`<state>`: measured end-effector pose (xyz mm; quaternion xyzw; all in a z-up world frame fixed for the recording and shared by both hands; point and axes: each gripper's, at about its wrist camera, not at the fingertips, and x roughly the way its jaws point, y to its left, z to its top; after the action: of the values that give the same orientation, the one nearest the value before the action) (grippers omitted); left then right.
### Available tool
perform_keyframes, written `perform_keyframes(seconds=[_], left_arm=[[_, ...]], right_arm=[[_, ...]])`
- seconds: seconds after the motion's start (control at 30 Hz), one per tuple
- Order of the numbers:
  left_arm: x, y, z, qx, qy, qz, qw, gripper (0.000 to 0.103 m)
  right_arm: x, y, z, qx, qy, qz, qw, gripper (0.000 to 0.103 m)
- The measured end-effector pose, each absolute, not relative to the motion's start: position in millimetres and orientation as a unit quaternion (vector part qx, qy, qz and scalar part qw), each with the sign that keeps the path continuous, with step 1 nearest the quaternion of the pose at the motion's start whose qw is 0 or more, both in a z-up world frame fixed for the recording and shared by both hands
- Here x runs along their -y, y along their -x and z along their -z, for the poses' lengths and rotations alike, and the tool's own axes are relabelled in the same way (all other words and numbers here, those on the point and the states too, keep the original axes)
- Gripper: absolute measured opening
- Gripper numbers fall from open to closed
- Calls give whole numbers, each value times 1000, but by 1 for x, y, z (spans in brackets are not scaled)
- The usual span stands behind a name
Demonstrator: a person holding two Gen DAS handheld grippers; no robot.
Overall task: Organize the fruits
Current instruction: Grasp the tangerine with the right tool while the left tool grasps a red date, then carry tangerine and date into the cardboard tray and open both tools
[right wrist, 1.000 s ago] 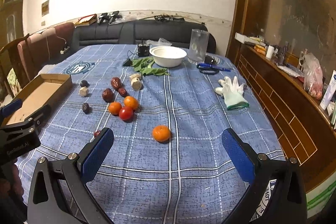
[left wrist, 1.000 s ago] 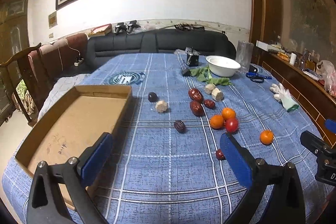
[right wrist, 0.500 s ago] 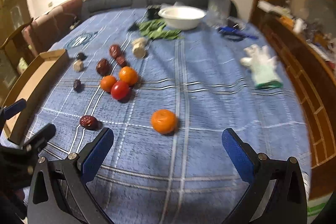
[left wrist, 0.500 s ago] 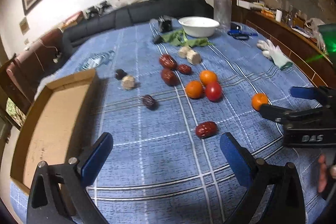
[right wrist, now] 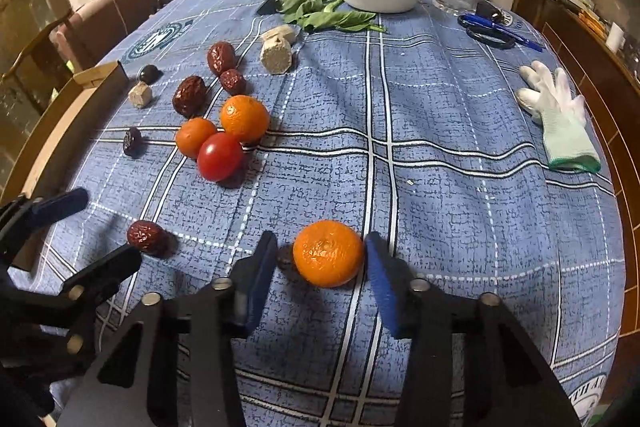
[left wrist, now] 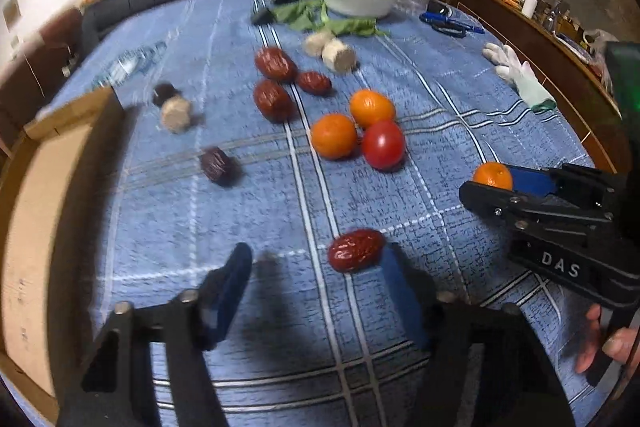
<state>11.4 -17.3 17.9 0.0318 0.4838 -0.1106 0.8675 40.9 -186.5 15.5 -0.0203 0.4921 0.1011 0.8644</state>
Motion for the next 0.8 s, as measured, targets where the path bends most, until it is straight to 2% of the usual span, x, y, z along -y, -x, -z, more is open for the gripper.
perform_keyframes(seconds=[0.13, 0.2, 0.33, 0.7, 0.8], left_arm=[[20, -14, -15, -476, -34, 110, 872, 44], [19, -16, -16, -475, -20, 115, 872, 24], [9, -18, -17, -482, 21, 127, 867, 24], [-8, -6, -25, -478, 30, 130, 868, 24], [-9, -5, -23, -480, 36, 133, 866, 24]], right_arm=[[186, -41, -14, -488, 30, -109, 865, 40], [187, -41, -14, -487, 33, -113, 866, 39], [191, -39, -15, -485, 26, -116, 867, 38], [195, -39, -16, -488, 4, -130, 863, 40], [190, -43, -13, -486, 17, -121, 865, 37]])
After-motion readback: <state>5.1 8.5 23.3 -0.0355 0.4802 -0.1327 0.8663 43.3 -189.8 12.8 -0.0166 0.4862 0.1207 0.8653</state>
